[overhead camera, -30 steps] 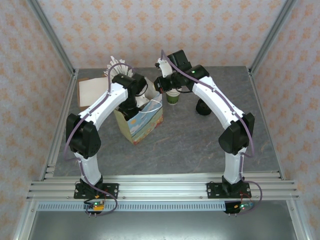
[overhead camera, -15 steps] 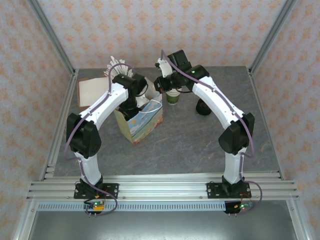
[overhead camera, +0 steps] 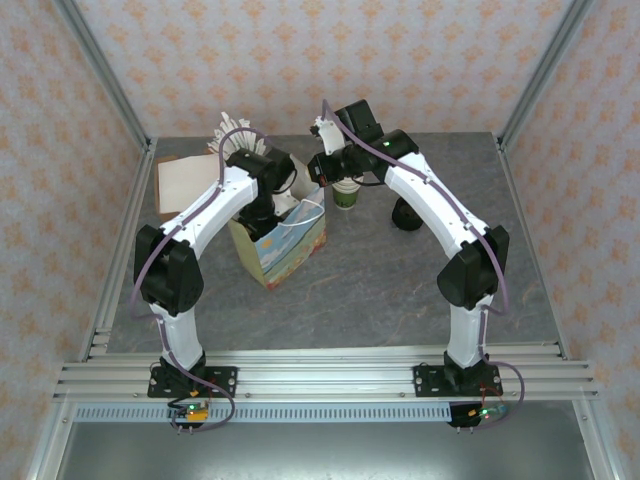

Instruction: Pack the takeout coffee

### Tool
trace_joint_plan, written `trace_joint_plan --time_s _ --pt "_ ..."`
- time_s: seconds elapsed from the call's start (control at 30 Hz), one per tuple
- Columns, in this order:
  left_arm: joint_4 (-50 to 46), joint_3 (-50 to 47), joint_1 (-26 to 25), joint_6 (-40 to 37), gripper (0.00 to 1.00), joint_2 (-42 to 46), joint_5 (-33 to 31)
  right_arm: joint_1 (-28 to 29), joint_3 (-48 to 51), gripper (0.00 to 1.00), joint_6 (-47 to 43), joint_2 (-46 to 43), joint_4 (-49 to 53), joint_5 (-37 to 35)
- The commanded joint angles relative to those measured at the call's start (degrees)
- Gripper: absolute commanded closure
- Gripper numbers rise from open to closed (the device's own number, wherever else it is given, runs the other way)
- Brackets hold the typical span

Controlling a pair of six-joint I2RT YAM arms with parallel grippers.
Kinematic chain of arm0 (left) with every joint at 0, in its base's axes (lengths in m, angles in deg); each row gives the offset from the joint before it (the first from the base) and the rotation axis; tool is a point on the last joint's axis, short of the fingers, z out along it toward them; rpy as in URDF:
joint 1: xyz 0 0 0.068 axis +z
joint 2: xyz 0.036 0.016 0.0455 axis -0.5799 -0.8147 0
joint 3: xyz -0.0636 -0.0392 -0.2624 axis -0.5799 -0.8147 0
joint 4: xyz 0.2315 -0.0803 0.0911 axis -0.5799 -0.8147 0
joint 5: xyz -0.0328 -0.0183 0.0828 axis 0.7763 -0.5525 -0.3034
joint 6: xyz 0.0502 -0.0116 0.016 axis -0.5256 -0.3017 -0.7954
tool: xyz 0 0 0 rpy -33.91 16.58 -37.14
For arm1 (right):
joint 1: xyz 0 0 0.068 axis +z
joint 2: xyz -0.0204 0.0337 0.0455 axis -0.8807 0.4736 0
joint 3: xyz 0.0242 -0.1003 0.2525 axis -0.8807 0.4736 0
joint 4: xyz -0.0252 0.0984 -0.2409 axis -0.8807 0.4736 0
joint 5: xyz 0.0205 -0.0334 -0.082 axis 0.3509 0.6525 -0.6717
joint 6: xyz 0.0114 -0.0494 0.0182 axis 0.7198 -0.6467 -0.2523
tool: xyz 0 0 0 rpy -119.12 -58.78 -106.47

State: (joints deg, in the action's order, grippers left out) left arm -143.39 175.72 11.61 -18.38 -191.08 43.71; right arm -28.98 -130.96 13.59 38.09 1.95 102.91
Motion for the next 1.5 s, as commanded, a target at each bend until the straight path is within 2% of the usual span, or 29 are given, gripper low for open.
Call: trace_joint_plan --time_s 0.0,0.73,0.9,1.07,1.33,1.47 --pt "2.5 -1.8 0.7 0.4 0.58 -1.6 -0.2 0.3 -0.5 1.00 0.2 0.9 1.6 -0.4" --pt "5.4 -4.5 0.6 1.3 0.58 -5.1 -0.7 0.3 0.4 1.00 0.7 0.9 1.2 -0.3" --pt "5.7 -3.4 0.6 1.6 0.56 -3.0 0.5 0.3 0.4 0.99 0.7 0.8 1.3 -0.5" --pt "5.3 -1.6 0.7 1.9 0.48 0.5 2.2 0.3 0.3 0.99 0.9 0.9 1.2 -0.5" --pt "5.0 -0.7 0.7 2.2 0.29 2.1 2.8 0.3 0.6 0.99 0.7 0.9 1.4 -0.5" --pt "4.3 0.3 0.7 2.5 0.25 2.3 2.6 0.3 0.6 0.98 0.7 0.8 1.5 -0.4"
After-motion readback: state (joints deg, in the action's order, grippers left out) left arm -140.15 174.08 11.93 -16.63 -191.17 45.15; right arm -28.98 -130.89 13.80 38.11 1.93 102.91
